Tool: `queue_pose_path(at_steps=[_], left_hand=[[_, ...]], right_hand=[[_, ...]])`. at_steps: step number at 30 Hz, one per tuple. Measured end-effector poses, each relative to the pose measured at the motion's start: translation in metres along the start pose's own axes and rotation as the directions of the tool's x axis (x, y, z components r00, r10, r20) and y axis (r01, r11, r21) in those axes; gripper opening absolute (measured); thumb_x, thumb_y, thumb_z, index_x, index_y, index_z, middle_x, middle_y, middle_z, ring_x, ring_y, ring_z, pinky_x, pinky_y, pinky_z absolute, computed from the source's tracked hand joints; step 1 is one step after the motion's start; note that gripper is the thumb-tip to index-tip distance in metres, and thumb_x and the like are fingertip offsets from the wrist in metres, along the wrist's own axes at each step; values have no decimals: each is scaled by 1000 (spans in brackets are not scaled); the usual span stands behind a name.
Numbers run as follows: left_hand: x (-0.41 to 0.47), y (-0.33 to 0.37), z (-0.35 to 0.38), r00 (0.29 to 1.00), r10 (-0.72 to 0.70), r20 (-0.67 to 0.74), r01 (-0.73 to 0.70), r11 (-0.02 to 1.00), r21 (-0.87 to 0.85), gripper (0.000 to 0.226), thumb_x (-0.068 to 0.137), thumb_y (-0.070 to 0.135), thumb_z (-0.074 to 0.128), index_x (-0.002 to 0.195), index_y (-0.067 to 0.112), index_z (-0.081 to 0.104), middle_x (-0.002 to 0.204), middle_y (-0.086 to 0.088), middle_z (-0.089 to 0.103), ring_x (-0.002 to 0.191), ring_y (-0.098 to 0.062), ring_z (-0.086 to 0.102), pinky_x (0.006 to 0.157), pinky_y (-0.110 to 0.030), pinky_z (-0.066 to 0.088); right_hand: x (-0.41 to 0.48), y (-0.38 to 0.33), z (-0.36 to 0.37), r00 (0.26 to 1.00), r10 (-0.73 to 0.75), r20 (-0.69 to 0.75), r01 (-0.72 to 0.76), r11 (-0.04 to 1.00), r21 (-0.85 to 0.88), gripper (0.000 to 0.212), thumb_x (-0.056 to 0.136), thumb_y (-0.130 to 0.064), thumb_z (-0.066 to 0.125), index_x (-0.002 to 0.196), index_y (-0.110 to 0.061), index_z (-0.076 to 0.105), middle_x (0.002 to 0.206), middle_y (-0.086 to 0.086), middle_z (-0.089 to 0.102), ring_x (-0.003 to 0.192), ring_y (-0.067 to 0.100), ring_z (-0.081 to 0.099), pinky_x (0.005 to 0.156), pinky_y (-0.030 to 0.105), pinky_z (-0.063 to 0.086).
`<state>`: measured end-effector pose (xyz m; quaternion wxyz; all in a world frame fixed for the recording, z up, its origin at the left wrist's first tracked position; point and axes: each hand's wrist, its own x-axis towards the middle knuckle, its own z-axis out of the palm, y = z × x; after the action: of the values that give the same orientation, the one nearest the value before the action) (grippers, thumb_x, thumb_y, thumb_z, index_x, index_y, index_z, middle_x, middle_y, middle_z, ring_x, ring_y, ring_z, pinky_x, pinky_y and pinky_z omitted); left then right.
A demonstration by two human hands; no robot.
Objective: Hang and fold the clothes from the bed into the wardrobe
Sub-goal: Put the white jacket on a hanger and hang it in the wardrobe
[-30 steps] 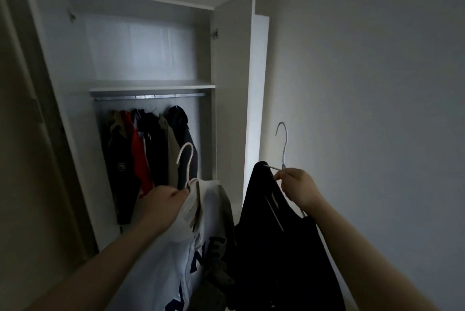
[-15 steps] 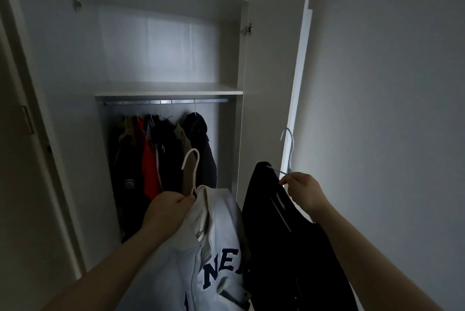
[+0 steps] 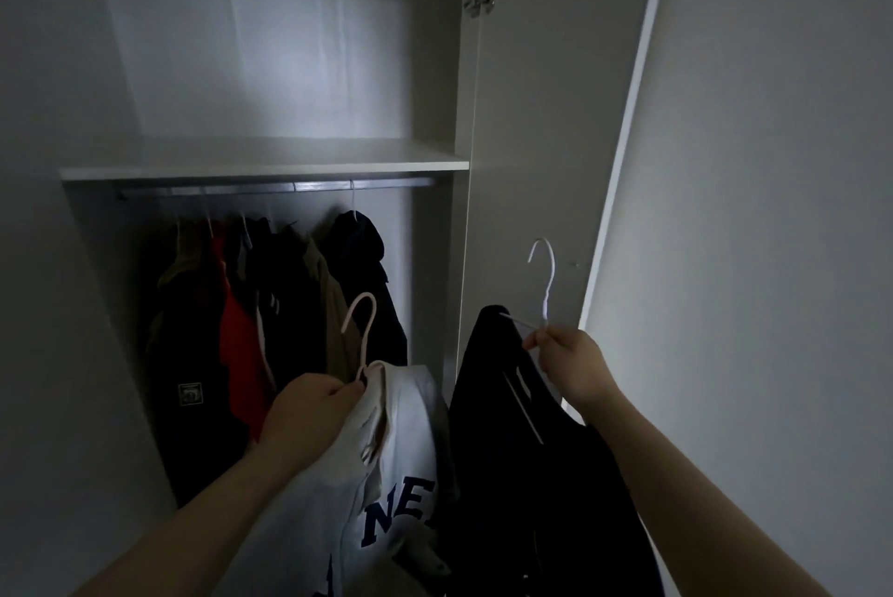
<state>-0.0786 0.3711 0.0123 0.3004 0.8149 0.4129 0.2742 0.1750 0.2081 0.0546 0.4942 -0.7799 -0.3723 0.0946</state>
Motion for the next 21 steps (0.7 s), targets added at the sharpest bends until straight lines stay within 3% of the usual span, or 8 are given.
queue_pose_path(at_steps=[4, 8, 11, 14, 18, 21], left_hand=[[56, -7, 18, 998, -61, -15, 61, 998, 22, 53, 91, 38, 56, 46, 18, 37, 43, 4, 35, 42, -8, 35, 46, -24, 26], [109, -13, 25, 996, -77, -35, 79, 996, 36, 56, 92, 38, 55, 44, 21, 34, 40, 7, 34, 40, -7, 34, 46, -25, 25], [147, -25, 28, 996, -84, -41, 86, 995, 46, 55, 92, 38, 55, 44, 20, 35, 43, 4, 36, 43, -10, 36, 48, -26, 26], [191, -41, 31, 996, -82, -42, 84, 995, 45, 54, 93, 36, 55, 45, 19, 38, 44, 3, 39, 41, -6, 37, 44, -22, 26], [238, -67, 39, 995, -99, -8, 99, 995, 2, 53, 93, 37, 55, 46, 17, 39, 44, 2, 40, 39, -5, 36, 40, -16, 25], [269, -83, 41, 994, -112, 14, 112, 993, -24, 54, 92, 39, 55, 45, 18, 40, 45, 0, 41, 42, -9, 39, 45, -22, 29]], right_hand=[[77, 11, 23, 998, -20, 51, 20, 1000, -1, 31, 95, -9, 44, 77, -18, 67, 56, -8, 54, 55, 10, 50, 47, 12, 34], [148, 10, 49, 997, -22, 80, 20, 1000, 25, 34, 95, -11, 45, 71, -24, 64, 57, -5, 54, 57, 12, 51, 58, 24, 39], [196, 13, 76, 992, -24, 122, 23, 1000, 4, 34, 96, -11, 44, 72, -23, 64, 60, -9, 54, 67, 17, 53, 67, 25, 37], [242, 16, 104, 990, -36, 137, 41, 999, -32, 29, 96, -11, 45, 81, -17, 69, 60, -14, 52, 70, 16, 53, 67, 23, 35], [292, 26, 139, 989, -13, 147, 21, 998, -53, 30, 95, -11, 44, 78, -20, 66, 61, -9, 54, 66, 16, 53, 68, 24, 38], [325, 32, 160, 992, 5, 123, 3, 998, -67, 29, 95, -12, 45, 79, -19, 68, 63, -5, 56, 64, 15, 54, 65, 23, 36]])
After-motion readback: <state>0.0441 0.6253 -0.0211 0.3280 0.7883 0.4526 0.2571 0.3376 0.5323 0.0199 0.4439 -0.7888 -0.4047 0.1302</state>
